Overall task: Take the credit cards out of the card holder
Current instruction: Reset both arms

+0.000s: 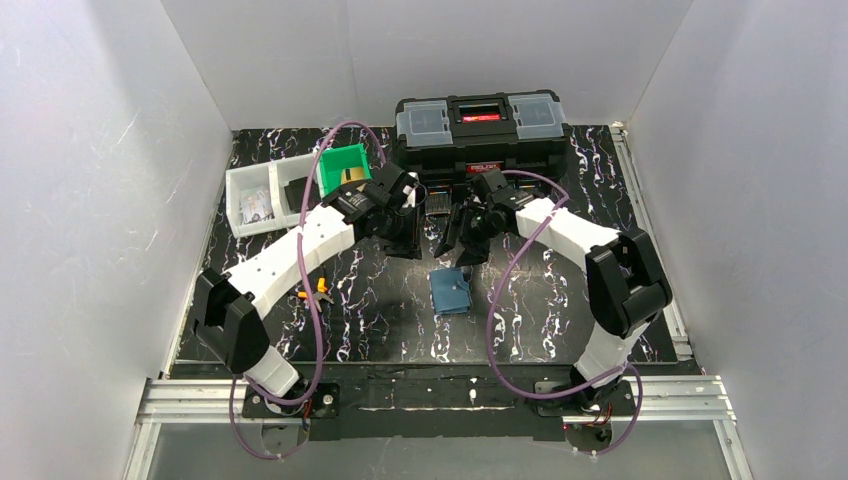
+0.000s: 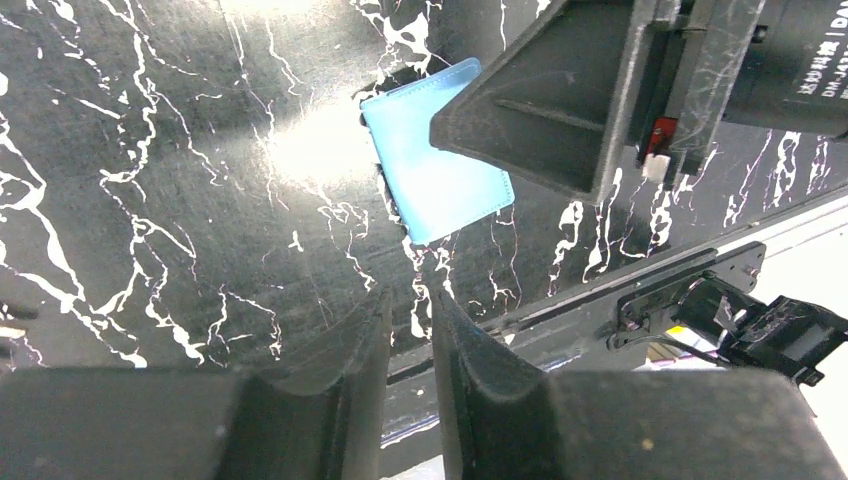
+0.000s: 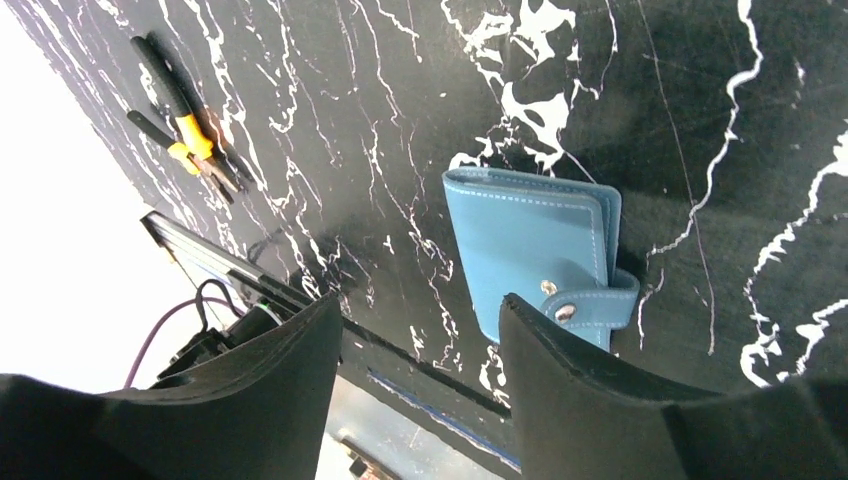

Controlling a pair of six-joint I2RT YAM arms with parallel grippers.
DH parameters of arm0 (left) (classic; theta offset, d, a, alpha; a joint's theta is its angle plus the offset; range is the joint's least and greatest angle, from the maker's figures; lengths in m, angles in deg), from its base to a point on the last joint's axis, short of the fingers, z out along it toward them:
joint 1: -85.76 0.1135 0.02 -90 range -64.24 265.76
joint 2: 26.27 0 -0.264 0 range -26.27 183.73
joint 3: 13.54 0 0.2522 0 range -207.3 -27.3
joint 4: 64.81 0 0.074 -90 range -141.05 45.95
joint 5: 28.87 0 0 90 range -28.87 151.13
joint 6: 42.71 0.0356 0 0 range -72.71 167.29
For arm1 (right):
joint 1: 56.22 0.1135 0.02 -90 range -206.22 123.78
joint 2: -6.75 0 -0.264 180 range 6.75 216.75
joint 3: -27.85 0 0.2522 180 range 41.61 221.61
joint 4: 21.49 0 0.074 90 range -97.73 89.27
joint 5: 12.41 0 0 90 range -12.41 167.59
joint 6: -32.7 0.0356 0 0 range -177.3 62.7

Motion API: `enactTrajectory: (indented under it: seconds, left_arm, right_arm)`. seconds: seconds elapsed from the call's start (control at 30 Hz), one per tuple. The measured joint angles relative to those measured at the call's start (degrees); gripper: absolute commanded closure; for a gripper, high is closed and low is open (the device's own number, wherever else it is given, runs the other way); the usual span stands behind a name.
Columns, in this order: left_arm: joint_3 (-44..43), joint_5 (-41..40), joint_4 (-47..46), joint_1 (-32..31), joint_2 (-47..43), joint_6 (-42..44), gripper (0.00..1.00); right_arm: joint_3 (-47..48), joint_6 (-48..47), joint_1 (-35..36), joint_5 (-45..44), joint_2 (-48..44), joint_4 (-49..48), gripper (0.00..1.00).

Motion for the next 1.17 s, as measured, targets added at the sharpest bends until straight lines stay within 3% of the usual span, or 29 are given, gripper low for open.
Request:
enactTrajectory:
  seconds: [0.17, 0.27, 0.33, 0.87, 1.17]
  left_arm:
    - [-0.1, -1.1, 0.5, 0.4, -2.9, 1.9, 0.54]
    - [-1.2, -1.7, 1.1, 1.2, -5.0, 3.4, 0.24]
    - [-1.9, -2.1, 1.1, 2.0, -6.3, 4.2, 0.03]
    - [-3.2, -9.7, 4.8, 5.7, -11.6, 5.0, 0.02]
    - [-2.6, -11.8, 4.9, 5.7, -12.5, 5.7, 0.02]
  right_arm:
    - [1.2, -0.5, -0.7, -1.6, -4.3, 3.9, 0.13]
    - [3.0, -1.6, -1.1, -3.3, -8.6, 6.0, 0.02]
    - [4.0, -2.3, -1.3, -4.7, -12.1, 6.8, 0.02]
    - [3.2, -7.0, -1.5, -16.4, -32.9, 9.6, 0.01]
    - [1.9, -7.6, -1.5, -18.6, -34.4, 9.6, 0.02]
